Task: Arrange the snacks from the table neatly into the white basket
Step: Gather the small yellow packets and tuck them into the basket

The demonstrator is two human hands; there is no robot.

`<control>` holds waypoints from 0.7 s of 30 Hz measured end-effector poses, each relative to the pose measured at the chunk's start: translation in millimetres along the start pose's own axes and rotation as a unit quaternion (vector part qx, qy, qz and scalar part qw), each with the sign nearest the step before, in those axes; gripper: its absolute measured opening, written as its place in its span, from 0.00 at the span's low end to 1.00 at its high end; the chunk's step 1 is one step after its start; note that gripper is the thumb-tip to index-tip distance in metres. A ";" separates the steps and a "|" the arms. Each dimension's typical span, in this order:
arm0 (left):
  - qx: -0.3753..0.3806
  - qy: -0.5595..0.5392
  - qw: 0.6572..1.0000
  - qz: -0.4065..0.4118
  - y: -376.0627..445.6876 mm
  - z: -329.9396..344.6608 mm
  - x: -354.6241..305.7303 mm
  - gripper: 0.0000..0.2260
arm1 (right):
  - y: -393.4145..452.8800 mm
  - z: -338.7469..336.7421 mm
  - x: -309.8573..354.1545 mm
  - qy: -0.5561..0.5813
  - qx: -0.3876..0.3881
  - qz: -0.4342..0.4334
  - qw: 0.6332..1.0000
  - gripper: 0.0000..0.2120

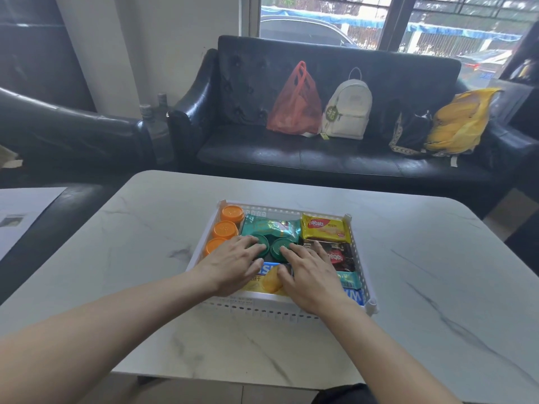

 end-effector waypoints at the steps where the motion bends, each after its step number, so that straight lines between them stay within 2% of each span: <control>1: -0.002 -0.002 1.000 -0.001 -0.3 -0.8 0.4 0.23 | 0.1 -0.6 1.3 -0.003 -0.004 0.002 1.000 0.30; 7: -0.008 0.013 1.000 -0.011 -0.3 0.8 1.4 0.23 | -3.6 -4.4 4.4 -0.046 -0.027 0.014 0.998 0.30; 11: -0.011 0.009 1.000 -0.015 -1.3 1.9 2.0 0.23 | -4.2 -5.1 -2.8 -0.028 -0.032 0.036 0.998 0.30; 17: -0.005 0.000 1.000 -0.020 -0.9 3.1 5.0 0.23 | -6.8 -10.1 -24.7 -0.036 -0.041 0.081 0.995 0.23; 21: -0.009 -0.001 1.000 -0.021 0.7 2.4 4.1 0.23 | -9.8 -10.7 -26.5 -0.035 -0.031 0.084 0.995 0.24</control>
Point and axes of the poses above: each hand's wrist, its own y-axis towards the middle knuckle, its own z-axis out of the palm, x = y × z, the point moved 4 cm from there along y, towards the middle knuckle, and after that the axes turned 2 degrees about x, right-handed, at the moved point
